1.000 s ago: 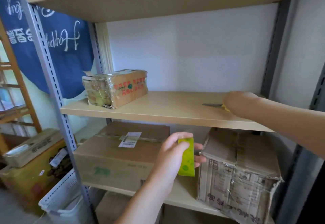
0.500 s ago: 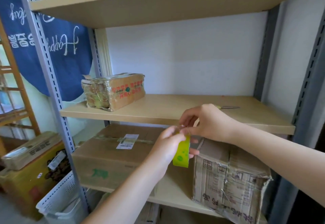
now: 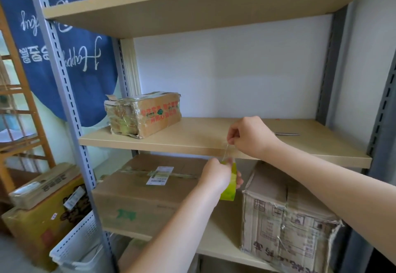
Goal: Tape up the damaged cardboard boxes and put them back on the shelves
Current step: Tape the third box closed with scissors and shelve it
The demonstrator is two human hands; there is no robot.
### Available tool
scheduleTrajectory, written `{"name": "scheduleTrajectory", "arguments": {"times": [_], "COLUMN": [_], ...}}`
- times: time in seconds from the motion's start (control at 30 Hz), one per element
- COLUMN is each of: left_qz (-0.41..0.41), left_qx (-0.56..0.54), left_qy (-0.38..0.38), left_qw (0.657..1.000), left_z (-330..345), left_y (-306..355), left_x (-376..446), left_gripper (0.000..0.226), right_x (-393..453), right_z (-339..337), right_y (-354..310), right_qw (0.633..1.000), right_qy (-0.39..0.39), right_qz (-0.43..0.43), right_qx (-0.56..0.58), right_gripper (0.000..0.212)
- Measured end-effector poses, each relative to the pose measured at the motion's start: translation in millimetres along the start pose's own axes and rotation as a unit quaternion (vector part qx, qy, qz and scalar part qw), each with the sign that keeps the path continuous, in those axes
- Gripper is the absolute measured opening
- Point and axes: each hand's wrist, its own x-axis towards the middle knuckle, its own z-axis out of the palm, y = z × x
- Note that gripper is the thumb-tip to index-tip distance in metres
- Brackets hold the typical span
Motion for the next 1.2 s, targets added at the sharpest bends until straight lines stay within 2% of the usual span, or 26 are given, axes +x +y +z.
{"name": "scheduleTrajectory", "arguments": {"times": [0.1, 0.2, 0.23, 0.3, 0.37, 0.43, 0.5, 0.57, 0.6, 0.67, 0.73, 0.77, 0.8, 0.87, 0.93, 0.97, 1.07, 1.2], "left_qz": [-0.007, -0.013, -0.006, 0.009, 0.024, 0.036, 0.059, 0.099, 0.128, 0.205, 0.237, 0.213, 0.178, 0.122, 0.114, 0.122, 0.106, 0.143], "left_qx": [0.006, -0.01, -0.011, -0.027, -0.041, -0.048, -0.055, -0.046, -0.015, 0.036, -0.014, -0.037, -0.042, 0.042, 0.15, 0.172, 0.151, 0.175], "left_qy": [0.018, -0.002, -0.007, -0.016, -0.021, -0.018, -0.012, 0.011, 0.051, 0.176, 0.286, 0.316, 0.315, 0.247, 0.185, 0.159, 0.106, 0.125], "left_qw": [1.0, 1.0, 1.0, 0.999, 0.999, 0.998, 0.997, 0.994, 0.99, 0.962, 0.928, 0.924, 0.931, 0.96, 0.964, 0.964, 0.977, 0.966], "left_z": [2, 1, 0, -3, -3, -2, -1, -4, -7, -18, -26, -26, -21, -2, 23, 35, 65, 85], "left_y": [5, 3, 0, -7, -14, -21, -27, -36, -42, -61, -87, -104, -122, -154, -170, -170, -155, -156], "left_x": [14, 20, 23, 30, 36, 41, 45, 47, 45, 39, 30, 25, 22, 17, 19, 24, 48, 71], "left_gripper": [0.021, 0.016, 0.019, 0.022, 0.019, 0.019, 0.02, 0.024, 0.027, 0.023, 0.012, 0.021, 0.026, 0.025, 0.02, 0.027, 0.057, 0.038], "right_x": [12, 13, 13, 17, 24, 27, 24, 16, 7, -27, -79, -109, -137, -178, -198, -202, -206, -204], "right_z": [6, 18, 21, 25, 25, 31, 41, 44, 42, 36, 41, 47, 55, 71, 85, 90, 96, 99], "right_y": [1, 5, 7, 16, 25, 32, 33, 28, 25, 27, 46, 62, 80, 118, 146, 153, 159, 159], "right_qw": [1.0, 0.999, 0.998, 0.997, 0.998, 0.991, 0.984, 0.984, 0.979, 0.951, 0.933, 0.936, 0.948, 0.972, 0.965, 0.96, 0.96, 0.968], "right_qy": [-0.009, -0.048, -0.043, -0.009, 0.008, -0.039, -0.054, 0.051, 0.128, 0.285, 0.347, 0.339, 0.306, 0.198, 0.096, 0.065, 0.064, 0.073], "right_qz": [0.01, 0.011, 0.018, 0.024, 0.054, 0.11, 0.144, 0.138, 0.102, -0.017, -0.096, -0.092, -0.062, 0.052, 0.168, 0.203, 0.218, 0.197], "right_qx": [-0.01, -0.023, -0.028, -0.072, -0.038, 0.07, 0.09, 0.099, 0.118, 0.12, 0.011, -0.035, -0.066, -0.117, -0.178, -0.183, -0.161, -0.136], "right_gripper": [0.017, 0.014, 0.026, 0.065, 0.089, 0.095, 0.081, 0.056, 0.048, 0.031, 0.02, 0.019, 0.02, 0.02, 0.03, 0.039, 0.048, 0.05]}}
